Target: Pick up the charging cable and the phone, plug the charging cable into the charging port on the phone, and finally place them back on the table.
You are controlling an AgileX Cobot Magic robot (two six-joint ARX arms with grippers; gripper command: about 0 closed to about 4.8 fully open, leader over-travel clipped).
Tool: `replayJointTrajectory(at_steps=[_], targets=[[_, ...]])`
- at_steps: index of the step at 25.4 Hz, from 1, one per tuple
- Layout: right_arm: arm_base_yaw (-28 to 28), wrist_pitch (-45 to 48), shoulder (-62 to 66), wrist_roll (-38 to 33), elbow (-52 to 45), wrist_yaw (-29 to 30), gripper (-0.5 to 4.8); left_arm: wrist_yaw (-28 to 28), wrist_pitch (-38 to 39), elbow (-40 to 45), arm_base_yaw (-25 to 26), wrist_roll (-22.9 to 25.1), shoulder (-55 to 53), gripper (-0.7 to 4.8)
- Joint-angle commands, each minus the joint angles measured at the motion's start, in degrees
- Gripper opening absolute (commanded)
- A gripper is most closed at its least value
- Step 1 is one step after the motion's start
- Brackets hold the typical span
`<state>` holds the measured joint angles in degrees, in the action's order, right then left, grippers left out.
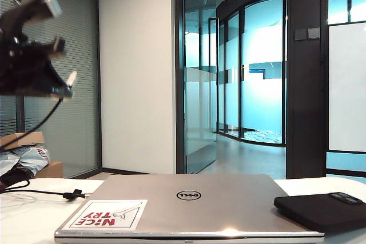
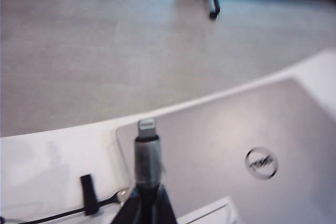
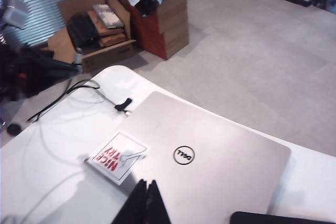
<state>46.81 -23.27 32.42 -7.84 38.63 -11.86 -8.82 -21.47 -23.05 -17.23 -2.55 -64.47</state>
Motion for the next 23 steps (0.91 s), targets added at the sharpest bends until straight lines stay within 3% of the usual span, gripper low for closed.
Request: replayJointTrajectory(at_steps=[1,8,14,18,23], targets=[[-2.97,1.18,-0.15,-3.93,0.09,-0.02,-0.06,-0.26,0.02,-0.20,-0.07,-4.70,2.71,-0.06],[-11.85,1.09,-0.17,-7.67,-1.25,5.16,-0.06,-0.26,0.63,-0.22,-2.86,-7.15,5.03,-0.06],[-22.64,1.99,-0.17,-16.81,-5.68,15.82,-0.05,-0.24,1.77,-0.22,-13.62,-7.17,4.96,-0.06],[-30.14,10.34,-0.37,-26.47,-11.72,26.29,-0.05,-0.24,11.47,-2.51,-15.41,-6.99,4.96,-0.06],[-34.45,15.28,-0.46,-32.24,-16.98,28.57,-0.05,-0.26,16.94,-5.46,-15.41,-6.91,4.96,-0.06]])
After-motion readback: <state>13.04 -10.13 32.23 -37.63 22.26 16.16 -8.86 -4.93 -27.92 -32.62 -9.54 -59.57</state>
